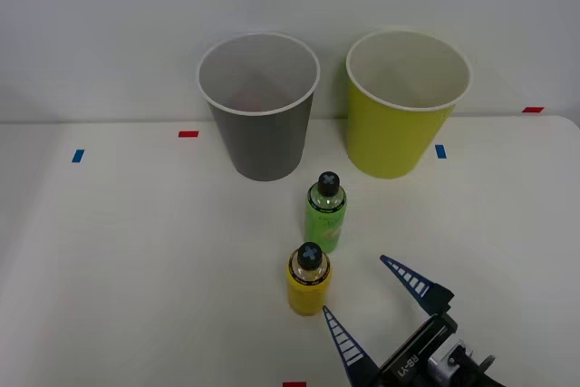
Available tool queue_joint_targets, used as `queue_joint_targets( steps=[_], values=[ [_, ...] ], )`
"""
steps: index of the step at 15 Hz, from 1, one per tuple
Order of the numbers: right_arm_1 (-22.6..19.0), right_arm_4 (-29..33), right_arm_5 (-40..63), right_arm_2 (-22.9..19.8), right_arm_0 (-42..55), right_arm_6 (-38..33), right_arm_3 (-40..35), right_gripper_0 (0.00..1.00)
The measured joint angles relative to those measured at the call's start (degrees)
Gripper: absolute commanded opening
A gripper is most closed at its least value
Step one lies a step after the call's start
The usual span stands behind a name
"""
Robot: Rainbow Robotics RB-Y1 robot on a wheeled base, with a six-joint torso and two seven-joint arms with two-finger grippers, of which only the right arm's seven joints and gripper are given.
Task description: Put cans in the gray bin, plastic bottles in the light green bin
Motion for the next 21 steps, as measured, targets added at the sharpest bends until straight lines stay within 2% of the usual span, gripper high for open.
queue_joint_targets(
  steps=[2, 7, 13, 21],
  values=[
    [-0.4, -3.2, 1.6, 2.1, -3.0, 2.9, 0.0, 1.0],
    [0.1, -4.3, 6.9, 3.4, -8.1, 2.6, 0.0, 1.0],
    [1.1, -8.3, 7.5, 7.9, -13.0, 2.0, 0.0, 1.0],
    [3.5, -11.0, 12.0, 8.4, -16.4, 2.5, 0.0, 1.0]
  ],
)
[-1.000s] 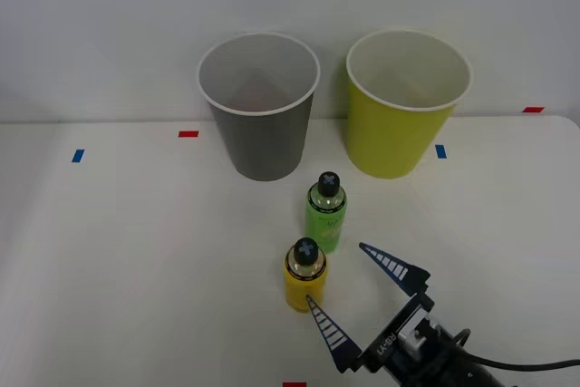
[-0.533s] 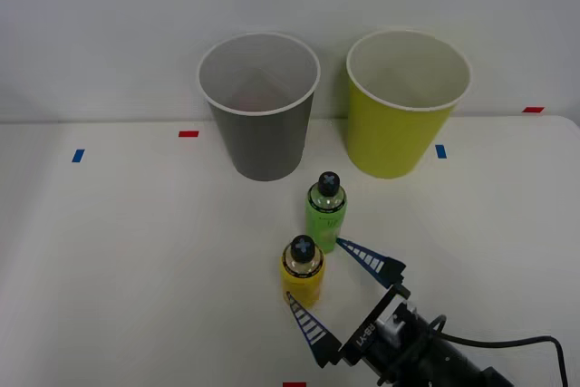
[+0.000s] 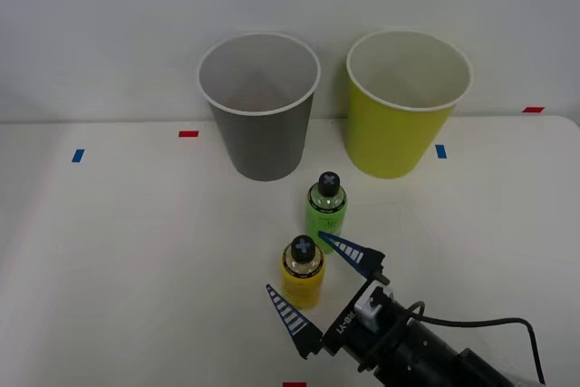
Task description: Put cans in the gray bin, plastic bottles in the light green bin
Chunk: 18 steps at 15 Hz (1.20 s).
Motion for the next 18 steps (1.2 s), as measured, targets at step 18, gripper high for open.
queue_joint_targets(
  steps=[18],
  values=[
    [1.4, -0.7, 3.6, -0.9, -1.0, 1.9, 0.0, 1.0]
  ],
)
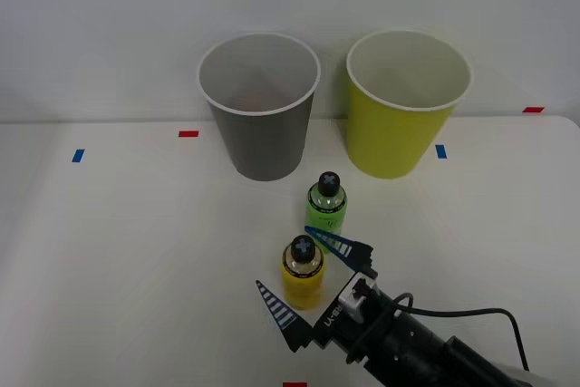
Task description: Put cans in the gray bin, plastic bottles in the light green bin
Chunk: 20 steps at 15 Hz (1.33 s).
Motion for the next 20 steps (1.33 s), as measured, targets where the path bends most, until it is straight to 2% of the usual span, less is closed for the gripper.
queue_joint_targets(
  steps=[3, 4, 5, 6, 7, 16, 20],
  values=[
    [0.2, 0.2, 0.7, 0.0, 0.0, 0.0, 0.0, 1.0],
    [0.3, 0.2, 0.7, 0.0, 0.0, 0.0, 0.0, 0.84],
    [0.5, 0.3, 0.7, 0.0, 0.0, 0.0, 0.0, 0.48],
    [0.7, 0.3, 0.7, 0.0, 0.0, 0.0, 0.0, 0.06],
    [0.9, 0.3, 0.7, 0.0, 0.0, 0.0, 0.0, 0.0],
    [1.7, 2.1, -2.0, -3.2, 6.0, -0.5, -1.6, 0.0],
    [-2.3, 2.5, -7.0, -6.7, 13.3, -1.1, -8.7, 0.0]
  ],
)
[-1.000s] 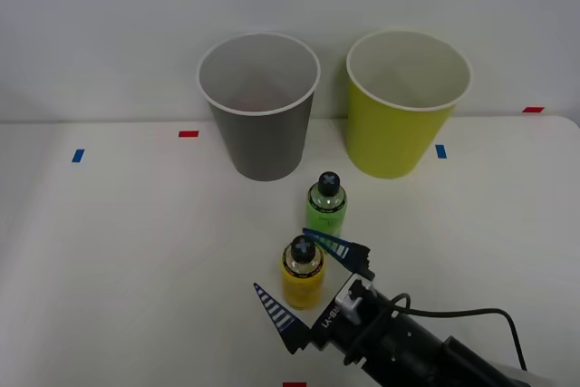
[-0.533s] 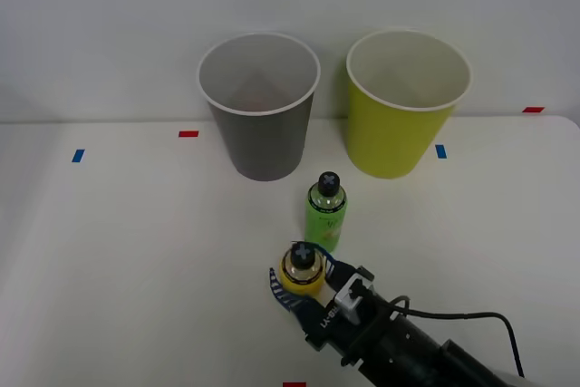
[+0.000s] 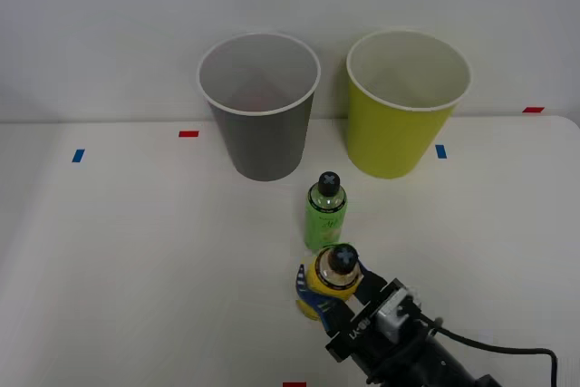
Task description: Put cans in the gray bin, plastic bottles in the light green bin
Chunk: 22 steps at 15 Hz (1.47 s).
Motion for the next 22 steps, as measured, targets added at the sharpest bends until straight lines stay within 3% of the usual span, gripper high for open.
queue_joint_targets(
  steps=[4, 8, 11, 14, 17, 22],
  values=[
    [-4.8, -0.1, -0.6, -10.5, 10.0, -1.0, -7.9, 0.0],
    [-6.2, -0.2, -0.3, -20.0, 20.0, -3.0, -14.4, 0.0],
    [-6.1, 1.0, 4.6, -28.5, 26.7, -8.7, -21.2, 0.0],
    [-3.7, 1.6, 11.0, -36.1, 30.6, -16.2, -28.1, 0.0],
    [0.7, 1.7, 11.8, -39.4, 27.4, -22.0, -28.9, 0.0],
    [8.0, 0.9, 25.1, -50.9, 19.5, -30.4, -29.9, 0.0]
  ],
)
